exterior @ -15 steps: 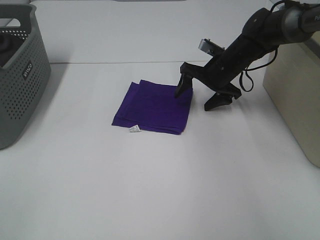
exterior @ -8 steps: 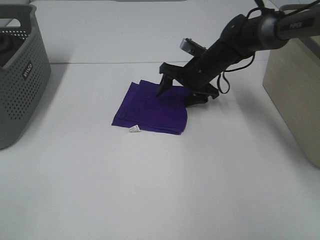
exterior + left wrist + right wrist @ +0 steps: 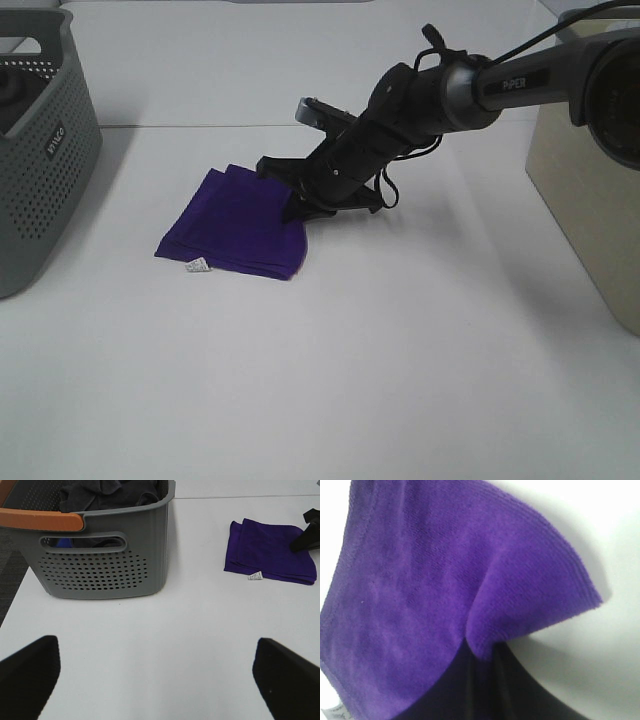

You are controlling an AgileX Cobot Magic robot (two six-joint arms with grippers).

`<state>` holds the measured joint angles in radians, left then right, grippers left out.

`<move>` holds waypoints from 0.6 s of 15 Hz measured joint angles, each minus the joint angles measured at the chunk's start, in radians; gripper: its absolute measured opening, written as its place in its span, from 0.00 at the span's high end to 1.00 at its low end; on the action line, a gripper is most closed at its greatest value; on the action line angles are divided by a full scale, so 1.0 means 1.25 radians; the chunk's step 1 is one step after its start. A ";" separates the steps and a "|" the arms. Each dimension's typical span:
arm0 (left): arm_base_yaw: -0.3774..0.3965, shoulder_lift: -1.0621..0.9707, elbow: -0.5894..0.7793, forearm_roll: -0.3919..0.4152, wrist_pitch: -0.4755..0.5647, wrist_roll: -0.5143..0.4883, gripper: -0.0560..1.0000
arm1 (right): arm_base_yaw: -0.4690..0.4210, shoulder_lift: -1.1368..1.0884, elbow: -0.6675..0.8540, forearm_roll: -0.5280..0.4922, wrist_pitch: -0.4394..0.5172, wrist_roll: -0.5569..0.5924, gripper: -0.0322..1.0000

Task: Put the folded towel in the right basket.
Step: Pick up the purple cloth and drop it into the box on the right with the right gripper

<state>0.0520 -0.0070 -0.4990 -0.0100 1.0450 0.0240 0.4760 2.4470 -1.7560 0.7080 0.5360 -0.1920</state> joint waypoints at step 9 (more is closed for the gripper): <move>0.000 0.000 0.000 0.000 0.000 0.000 0.01 | -0.206 -0.339 -0.311 -0.214 0.378 0.007 0.91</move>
<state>0.0520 -0.0070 -0.4990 -0.0100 1.0450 0.0240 0.2180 2.0230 -2.1450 0.4410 1.0080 -0.1830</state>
